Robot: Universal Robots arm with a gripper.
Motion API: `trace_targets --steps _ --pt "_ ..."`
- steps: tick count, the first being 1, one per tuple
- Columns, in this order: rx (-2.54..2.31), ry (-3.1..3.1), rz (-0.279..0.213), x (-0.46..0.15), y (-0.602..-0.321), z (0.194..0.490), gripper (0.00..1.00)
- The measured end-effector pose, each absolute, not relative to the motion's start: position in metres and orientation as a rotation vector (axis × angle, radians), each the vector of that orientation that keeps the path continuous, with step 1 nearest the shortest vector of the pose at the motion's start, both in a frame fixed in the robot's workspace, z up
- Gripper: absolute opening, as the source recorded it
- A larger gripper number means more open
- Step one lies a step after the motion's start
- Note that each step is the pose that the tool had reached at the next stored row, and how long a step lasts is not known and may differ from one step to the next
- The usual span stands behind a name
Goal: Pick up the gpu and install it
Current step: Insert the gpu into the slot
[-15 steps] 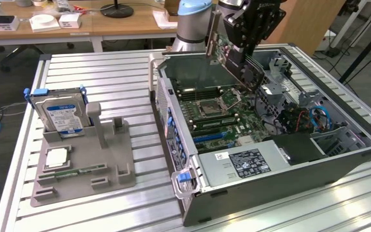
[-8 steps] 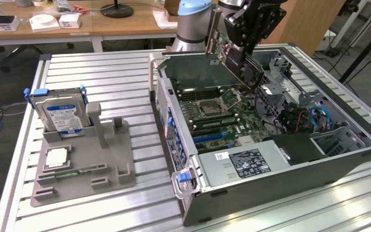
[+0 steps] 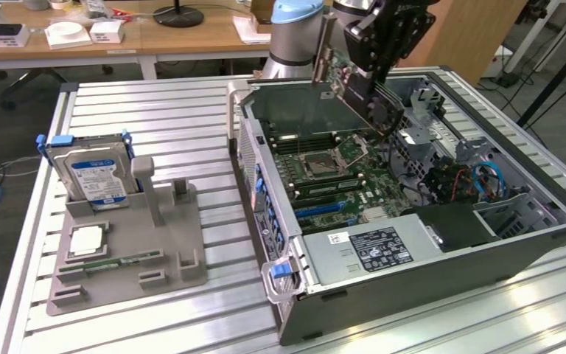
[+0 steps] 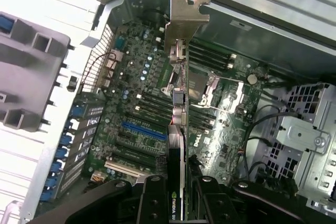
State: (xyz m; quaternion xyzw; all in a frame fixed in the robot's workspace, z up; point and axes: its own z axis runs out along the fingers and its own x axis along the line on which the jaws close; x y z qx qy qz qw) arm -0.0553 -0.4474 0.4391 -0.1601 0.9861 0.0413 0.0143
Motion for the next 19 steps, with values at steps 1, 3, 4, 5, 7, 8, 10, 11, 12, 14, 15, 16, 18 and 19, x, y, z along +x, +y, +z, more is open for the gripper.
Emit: trace_targets --steps 1,3,4,5,7,8,10,11,12,14,15,16,18,19 --pt "-0.513 3.068 0.129 -0.0552 -0.4474 0.4392 0.26" --pt "-0.543 3.064 0.129 -0.055 -0.4474 0.4391 0.26" --pt "-0.557 3.062 0.13 -0.0549 -0.4474 0.4391 0.26" --pt "-0.571 3.06 0.13 -0.0549 -0.4474 0.4391 0.26" --pt "-0.601 3.055 0.13 -0.0548 -0.4474 0.4391 0.26" --pt "-0.615 3.052 0.13 -0.0548 -0.4474 0.4391 0.26" --pt "-0.638 3.048 0.131 -0.0548 -0.4474 0.4391 0.26" --pt "-0.648 3.046 0.131 -0.0548 -0.4474 0.4392 0.26" --pt "-0.657 3.045 0.131 -0.0547 -0.4474 0.4391 0.26" --pt "-0.675 3.041 0.131 -0.0547 -0.4474 0.4392 0.26" --pt "-0.684 3.039 0.131 -0.0547 -0.4474 0.4391 0.26" --pt "-0.694 3.037 0.132 -0.0547 -0.4474 0.4391 0.26" --pt "-0.713 3.033 0.132 -0.0547 -0.4474 0.4391 0.26" --pt "-0.723 3.031 0.132 -0.0547 -0.4474 0.4391 0.26"
